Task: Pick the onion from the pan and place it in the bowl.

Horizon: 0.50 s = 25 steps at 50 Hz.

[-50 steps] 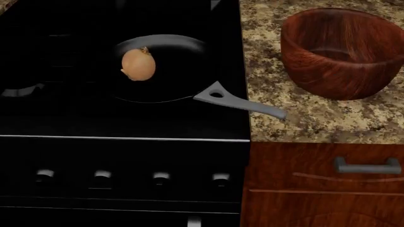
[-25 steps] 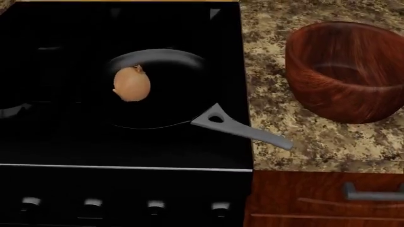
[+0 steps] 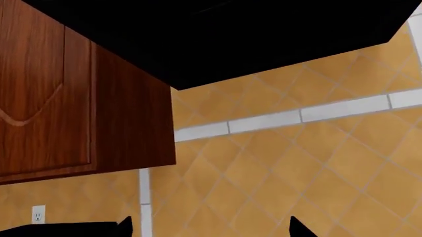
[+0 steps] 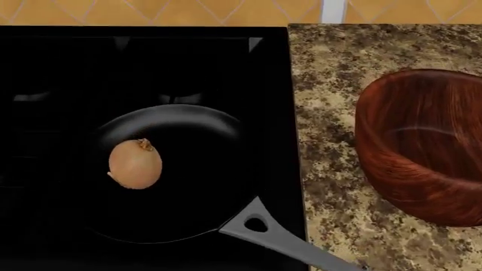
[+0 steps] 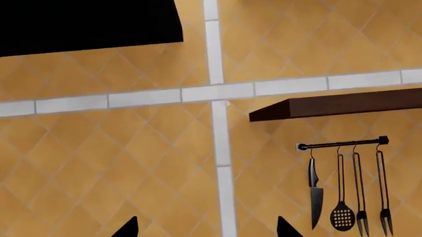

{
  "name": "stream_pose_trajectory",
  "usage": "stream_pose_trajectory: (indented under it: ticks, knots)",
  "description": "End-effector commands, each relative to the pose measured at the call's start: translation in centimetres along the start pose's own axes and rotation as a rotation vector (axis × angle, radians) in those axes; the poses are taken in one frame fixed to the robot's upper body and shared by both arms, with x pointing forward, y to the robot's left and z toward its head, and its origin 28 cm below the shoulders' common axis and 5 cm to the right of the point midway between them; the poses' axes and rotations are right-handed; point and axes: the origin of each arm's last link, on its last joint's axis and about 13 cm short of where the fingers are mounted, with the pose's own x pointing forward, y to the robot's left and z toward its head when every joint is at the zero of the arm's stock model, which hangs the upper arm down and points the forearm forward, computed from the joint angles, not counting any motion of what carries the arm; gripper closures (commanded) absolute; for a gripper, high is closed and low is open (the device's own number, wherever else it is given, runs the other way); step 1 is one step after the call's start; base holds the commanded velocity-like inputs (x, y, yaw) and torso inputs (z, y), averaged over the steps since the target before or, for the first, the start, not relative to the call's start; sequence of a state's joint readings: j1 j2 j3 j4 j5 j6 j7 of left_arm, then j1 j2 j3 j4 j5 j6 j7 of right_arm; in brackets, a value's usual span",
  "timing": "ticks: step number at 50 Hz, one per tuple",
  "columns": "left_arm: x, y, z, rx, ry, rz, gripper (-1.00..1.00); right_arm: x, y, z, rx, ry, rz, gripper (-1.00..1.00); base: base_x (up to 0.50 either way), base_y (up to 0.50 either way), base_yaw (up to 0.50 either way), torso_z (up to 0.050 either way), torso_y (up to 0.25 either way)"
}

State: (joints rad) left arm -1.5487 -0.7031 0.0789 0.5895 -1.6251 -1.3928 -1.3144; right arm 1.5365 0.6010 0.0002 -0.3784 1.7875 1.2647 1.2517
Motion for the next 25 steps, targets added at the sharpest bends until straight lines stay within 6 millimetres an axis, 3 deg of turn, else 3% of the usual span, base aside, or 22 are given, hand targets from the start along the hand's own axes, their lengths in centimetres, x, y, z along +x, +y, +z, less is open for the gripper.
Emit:
stream_pose_trajectory:
  ticks: [1,9,25]
  knots:
    - [-0.2,0.0,0.0,-0.004,0.001,-0.005,-1.00,-0.1,-0.2,-0.1,0.014,0.008,0.005,-1.00,0.44,0.00,0.00,0.000,0.000]
    - [-0.2,0.3,-0.2,-0.008,0.005,0.008,-1.00,0.1,0.0,-0.5,0.013,0.022,0.014,-1.00,0.44,0.00,0.00,0.000,0.000]
    - [-0.7,1.1,0.0,-0.011,-0.001,0.043,-1.00,-0.3,0.6,-0.2,0.029,0.003,0.053,-1.00,0.00,0.00,0.00,0.000,0.001]
